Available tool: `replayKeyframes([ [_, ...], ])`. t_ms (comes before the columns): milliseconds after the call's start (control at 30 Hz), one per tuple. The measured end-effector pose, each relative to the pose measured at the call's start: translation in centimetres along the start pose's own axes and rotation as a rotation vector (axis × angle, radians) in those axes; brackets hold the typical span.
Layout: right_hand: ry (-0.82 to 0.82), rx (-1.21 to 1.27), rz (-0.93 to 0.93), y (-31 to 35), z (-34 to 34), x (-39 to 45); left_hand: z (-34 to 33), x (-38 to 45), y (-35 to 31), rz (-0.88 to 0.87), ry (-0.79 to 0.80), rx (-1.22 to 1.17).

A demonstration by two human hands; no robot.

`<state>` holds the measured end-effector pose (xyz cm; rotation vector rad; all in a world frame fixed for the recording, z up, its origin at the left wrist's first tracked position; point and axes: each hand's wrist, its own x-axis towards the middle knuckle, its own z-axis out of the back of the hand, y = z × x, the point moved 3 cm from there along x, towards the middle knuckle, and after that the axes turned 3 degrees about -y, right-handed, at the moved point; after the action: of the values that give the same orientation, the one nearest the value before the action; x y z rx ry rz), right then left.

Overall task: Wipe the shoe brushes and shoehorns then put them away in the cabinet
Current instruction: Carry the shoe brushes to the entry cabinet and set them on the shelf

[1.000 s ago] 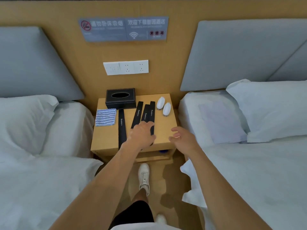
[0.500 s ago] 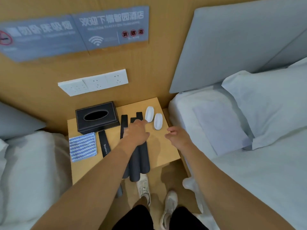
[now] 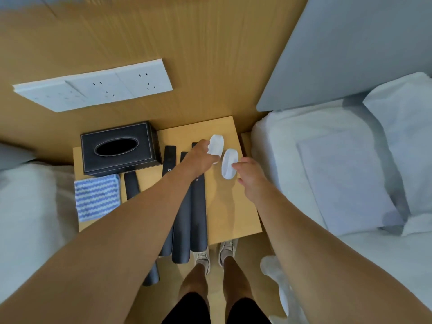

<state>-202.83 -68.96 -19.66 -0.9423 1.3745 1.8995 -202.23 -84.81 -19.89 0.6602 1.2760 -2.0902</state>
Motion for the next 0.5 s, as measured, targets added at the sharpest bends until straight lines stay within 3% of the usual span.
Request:
replayKeyframes([
  [300,0.113,0.061,-0.040,0.3,-1.2,4.0,-2.5,2.6,0.2,0.146,-0.071,-0.232],
  [500,0.099,0.091,-0.007,0.6,-0.1,3.9,-2.6,1.1,-0.8,0.188,-0.206,-0.289],
])
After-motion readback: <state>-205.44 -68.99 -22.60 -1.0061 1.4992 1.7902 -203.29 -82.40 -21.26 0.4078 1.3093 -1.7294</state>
